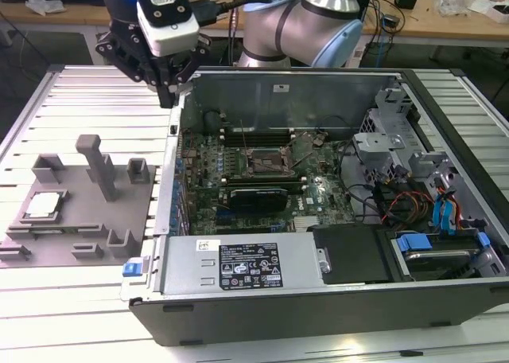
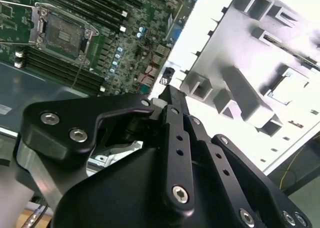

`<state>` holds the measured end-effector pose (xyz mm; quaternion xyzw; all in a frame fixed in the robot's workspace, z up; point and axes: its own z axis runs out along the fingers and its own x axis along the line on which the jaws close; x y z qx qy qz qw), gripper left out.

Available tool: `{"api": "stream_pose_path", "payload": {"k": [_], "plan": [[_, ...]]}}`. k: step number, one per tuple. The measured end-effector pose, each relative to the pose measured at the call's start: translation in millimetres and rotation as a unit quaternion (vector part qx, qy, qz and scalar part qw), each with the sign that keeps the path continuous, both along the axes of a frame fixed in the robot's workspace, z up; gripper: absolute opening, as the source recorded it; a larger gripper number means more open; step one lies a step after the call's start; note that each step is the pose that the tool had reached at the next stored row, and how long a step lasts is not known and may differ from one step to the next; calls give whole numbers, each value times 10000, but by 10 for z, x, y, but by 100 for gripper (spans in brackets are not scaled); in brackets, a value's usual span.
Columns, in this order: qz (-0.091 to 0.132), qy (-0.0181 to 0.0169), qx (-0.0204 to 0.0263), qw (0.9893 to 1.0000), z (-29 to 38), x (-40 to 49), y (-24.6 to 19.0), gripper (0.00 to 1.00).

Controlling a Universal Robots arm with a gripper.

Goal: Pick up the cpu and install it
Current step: 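Reach for the cpu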

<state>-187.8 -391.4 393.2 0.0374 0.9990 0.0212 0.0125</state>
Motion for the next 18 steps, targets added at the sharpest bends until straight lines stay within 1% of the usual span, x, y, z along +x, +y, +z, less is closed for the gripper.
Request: {"api": "stream_pose_path", "payload": {"k": [6, 8, 12, 18], "plan": [[0, -1, 0, 10000, 0, -105, 7, 11], [0, -1, 0, 10000, 0, -158, 11, 11], [0, -1, 0, 10000, 0, -226, 16, 11], [0, -2, 0, 10000, 0, -358, 22, 11]]}}
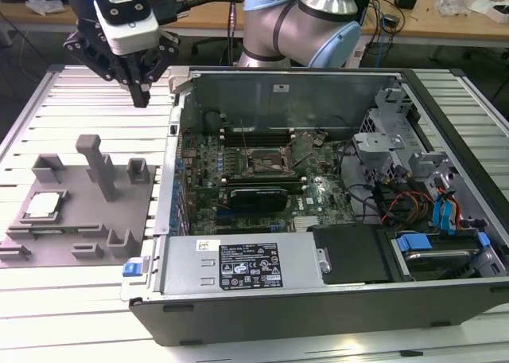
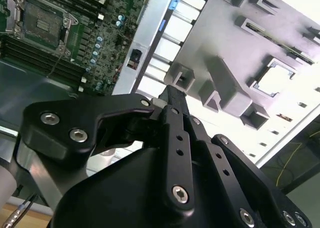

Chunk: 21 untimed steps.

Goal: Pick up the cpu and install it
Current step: 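Reach for the cpu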

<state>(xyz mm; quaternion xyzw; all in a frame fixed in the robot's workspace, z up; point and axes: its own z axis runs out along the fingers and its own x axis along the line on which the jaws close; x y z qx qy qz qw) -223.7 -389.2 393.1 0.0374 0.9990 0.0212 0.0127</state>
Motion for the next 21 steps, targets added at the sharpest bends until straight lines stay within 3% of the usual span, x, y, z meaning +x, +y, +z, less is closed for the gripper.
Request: {"api": "stream_pose_path", "payload": {"k": [9, 21], "plan": [[0, 0, 0, 10000, 0, -183, 15, 11], [1, 0, 0, 10000, -14, -511, 25, 11]]}}
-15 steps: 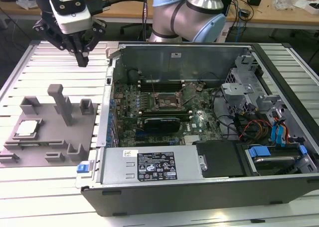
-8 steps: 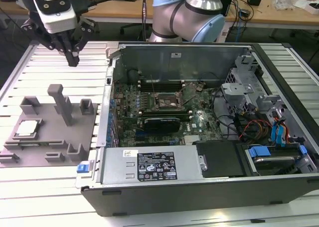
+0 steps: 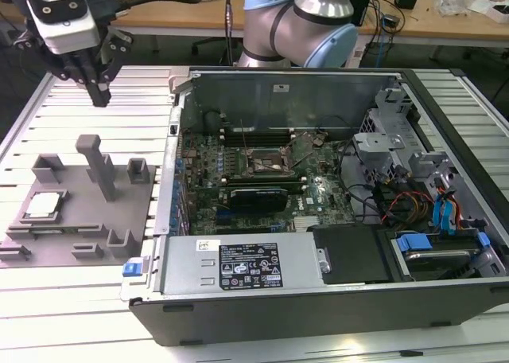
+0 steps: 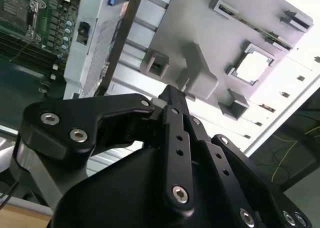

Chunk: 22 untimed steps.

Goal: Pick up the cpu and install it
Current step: 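Reach for the cpu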

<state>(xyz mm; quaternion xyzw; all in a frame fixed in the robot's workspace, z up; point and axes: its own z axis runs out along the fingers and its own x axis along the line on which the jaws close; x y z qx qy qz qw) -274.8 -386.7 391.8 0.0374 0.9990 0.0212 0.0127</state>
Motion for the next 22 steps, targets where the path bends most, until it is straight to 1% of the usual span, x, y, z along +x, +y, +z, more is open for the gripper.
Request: {"api": "stream_pose_path", "payload": {"k": [2, 4, 11, 15, 21, 22], "plan": [[0, 0, 0, 10000, -6, -44, 0, 11], [-1, 0, 0, 10000, -20, -128, 1, 11], [0, 0, 0, 10000, -47, -284, 1, 11], [-1, 0, 0, 10000, -65, -419, 1, 11], [0, 0, 0, 10000, -80, -537, 1, 11], [0, 0, 0, 10000, -84, -569, 1, 11]]}}
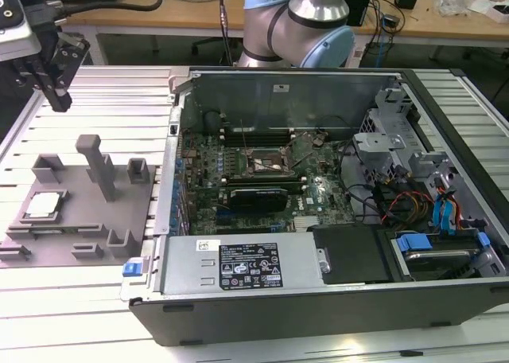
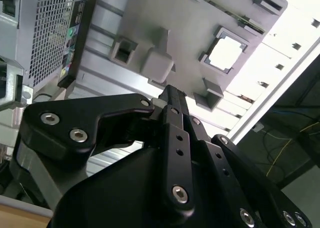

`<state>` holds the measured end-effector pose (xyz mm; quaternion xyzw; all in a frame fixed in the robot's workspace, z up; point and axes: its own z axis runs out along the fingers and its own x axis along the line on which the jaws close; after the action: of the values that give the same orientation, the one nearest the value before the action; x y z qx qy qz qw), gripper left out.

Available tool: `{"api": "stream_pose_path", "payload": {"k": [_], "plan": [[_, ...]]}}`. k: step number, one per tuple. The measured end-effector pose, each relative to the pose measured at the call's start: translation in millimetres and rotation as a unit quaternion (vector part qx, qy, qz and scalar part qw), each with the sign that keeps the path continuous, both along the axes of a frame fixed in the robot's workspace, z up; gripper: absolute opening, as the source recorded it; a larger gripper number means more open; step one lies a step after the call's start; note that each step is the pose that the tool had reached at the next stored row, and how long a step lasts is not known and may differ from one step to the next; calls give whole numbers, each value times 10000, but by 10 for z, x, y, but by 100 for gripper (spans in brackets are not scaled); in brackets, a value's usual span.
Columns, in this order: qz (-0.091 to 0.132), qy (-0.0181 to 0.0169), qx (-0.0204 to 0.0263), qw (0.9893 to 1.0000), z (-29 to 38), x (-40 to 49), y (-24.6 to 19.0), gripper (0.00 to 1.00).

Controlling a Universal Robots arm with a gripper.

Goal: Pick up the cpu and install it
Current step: 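Reach for the cpu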

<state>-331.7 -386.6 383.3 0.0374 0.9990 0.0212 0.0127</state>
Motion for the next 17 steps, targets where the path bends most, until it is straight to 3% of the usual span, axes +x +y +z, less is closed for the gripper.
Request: {"api": "stream_pose_path", "payload": {"k": [5, 17], "plan": [[0, 0, -1, 10000, -43, -142, 0, 11], [0, 1, -1, 10000, -219, -307, -32, 11]]}}
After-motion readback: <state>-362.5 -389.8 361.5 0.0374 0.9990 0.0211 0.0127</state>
